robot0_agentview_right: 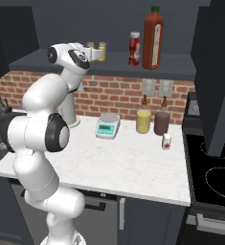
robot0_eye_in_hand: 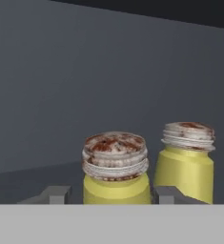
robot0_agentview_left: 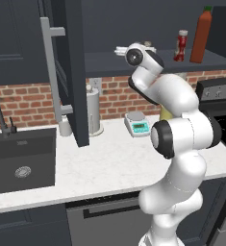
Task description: Put the shaker and condiment bottle from the counter next to their counterparts in the cabinet.
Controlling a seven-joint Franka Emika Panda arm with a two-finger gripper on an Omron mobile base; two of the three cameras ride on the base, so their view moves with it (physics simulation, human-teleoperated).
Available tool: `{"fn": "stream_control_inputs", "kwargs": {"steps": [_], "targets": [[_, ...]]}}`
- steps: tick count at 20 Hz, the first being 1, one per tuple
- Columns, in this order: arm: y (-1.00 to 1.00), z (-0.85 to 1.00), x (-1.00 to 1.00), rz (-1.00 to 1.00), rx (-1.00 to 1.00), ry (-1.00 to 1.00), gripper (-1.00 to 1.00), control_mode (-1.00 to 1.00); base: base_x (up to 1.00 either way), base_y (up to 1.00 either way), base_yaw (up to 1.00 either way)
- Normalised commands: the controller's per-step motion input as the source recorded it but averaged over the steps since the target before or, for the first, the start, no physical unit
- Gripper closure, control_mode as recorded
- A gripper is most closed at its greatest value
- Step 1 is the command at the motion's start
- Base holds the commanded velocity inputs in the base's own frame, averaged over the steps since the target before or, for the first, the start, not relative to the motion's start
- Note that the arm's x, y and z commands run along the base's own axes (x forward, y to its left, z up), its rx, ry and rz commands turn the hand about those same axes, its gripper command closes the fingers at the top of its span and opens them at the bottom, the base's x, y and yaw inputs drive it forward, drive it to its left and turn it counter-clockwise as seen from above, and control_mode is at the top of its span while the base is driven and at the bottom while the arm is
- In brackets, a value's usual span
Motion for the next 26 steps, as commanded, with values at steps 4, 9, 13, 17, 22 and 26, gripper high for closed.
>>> {"fn": "stream_control_inputs", "kwargs": {"steps": [4,9,13,17,22,26], "targets": [[0.0,0.0,-0.02,0.0,0.03,0.0,-1.0,-1.0,0.0,0.0,0.0],[0.0,0.0,-0.12,0.0,0.03,0.02,-1.0,-1.0,0.0,0.0,0.0],[0.0,0.0,-0.18,0.0,0.02,0.01,-1.0,-1.0,0.0,0.0,0.0],[0.0,0.0,-0.25,0.0,0.01,0.0,-1.0,-1.0,0.0,0.0,0.0],[0.0,0.0,-0.37,0.0,0.01,0.0,-1.0,-1.0,0.0,0.0,0.0],[0.0,0.0,-0.43,0.0,0.02,0.0,-1.0,-1.0,0.0,0.0,0.0]]}}
